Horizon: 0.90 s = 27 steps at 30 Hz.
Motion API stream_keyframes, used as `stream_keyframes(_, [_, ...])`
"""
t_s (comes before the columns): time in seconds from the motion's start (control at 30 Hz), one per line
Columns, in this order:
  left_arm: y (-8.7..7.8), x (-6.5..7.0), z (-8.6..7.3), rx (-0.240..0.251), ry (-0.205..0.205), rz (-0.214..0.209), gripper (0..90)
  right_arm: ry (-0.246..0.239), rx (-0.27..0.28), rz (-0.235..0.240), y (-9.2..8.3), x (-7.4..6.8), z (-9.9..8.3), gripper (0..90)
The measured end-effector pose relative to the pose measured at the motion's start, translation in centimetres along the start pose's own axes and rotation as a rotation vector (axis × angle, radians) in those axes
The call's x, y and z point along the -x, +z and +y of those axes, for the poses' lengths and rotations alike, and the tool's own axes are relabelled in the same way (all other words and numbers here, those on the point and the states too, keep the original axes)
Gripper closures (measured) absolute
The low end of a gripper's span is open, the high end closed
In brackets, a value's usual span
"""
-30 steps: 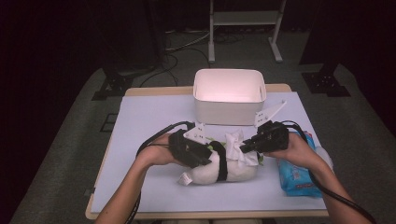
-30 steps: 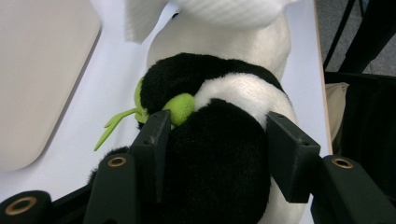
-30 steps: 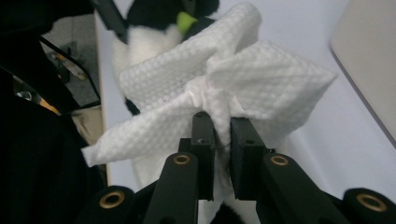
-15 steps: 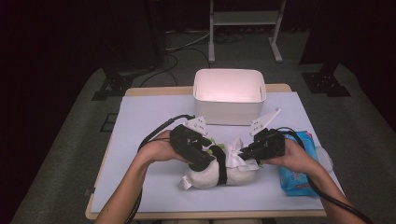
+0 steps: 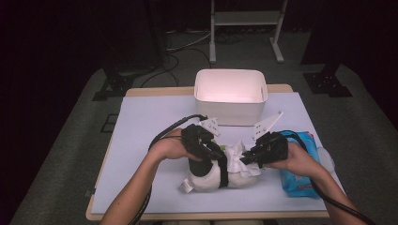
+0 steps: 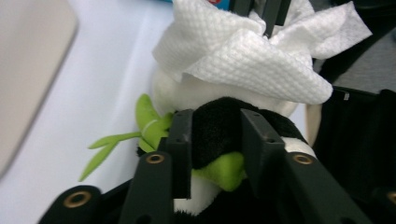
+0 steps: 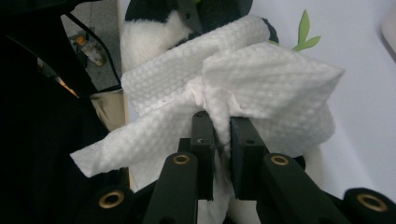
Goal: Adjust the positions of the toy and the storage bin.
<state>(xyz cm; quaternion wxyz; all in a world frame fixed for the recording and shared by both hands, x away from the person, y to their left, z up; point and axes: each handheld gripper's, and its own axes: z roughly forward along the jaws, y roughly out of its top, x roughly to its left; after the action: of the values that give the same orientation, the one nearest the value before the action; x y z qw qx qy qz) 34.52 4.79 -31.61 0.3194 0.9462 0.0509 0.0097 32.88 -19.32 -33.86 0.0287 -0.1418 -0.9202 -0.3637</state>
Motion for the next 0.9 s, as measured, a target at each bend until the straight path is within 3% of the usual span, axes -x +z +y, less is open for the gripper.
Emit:
stream_keyframes(0.03, [-0.1, 0.1, 0.2, -0.004, 0.013, 0.023, 68.5, 0.003, 0.001, -0.002, 0.0, 0.0, 0.0, 80.5])
stream_keyframes(0.37, [-0.7, -0.2, 1.1, -0.003, 0.036, 0.079, 71.4, -0.001, 0.002, -0.028, -0.6, 0.3, 0.7, 80.3])
stream_keyframes(0.53, [-1.5, -0.2, 1.7, 0.009, 0.068, 0.119, 71.7, 0.002, -0.002, -0.028, -0.6, 0.5, 1.0, 80.2])
stream_keyframes(0.67, [-1.5, -0.1, 1.6, -0.014, 0.079, 0.122, 71.0, -0.006, -0.021, -0.015, 0.0, 0.4, 1.2, 80.3])
stream_keyframes(0.8, [-1.4, 0.4, 0.4, -0.027, 0.07, 0.081, 68.1, -0.01, -0.032, 0.013, 0.5, 0.2, 1.1, 80.4])
stream_keyframes(0.9, [-1.4, 0.5, 0.0, -0.043, 0.074, 0.066, 67.3, -0.016, -0.024, 0.002, 0.6, 0.2, 1.4, 80.4])
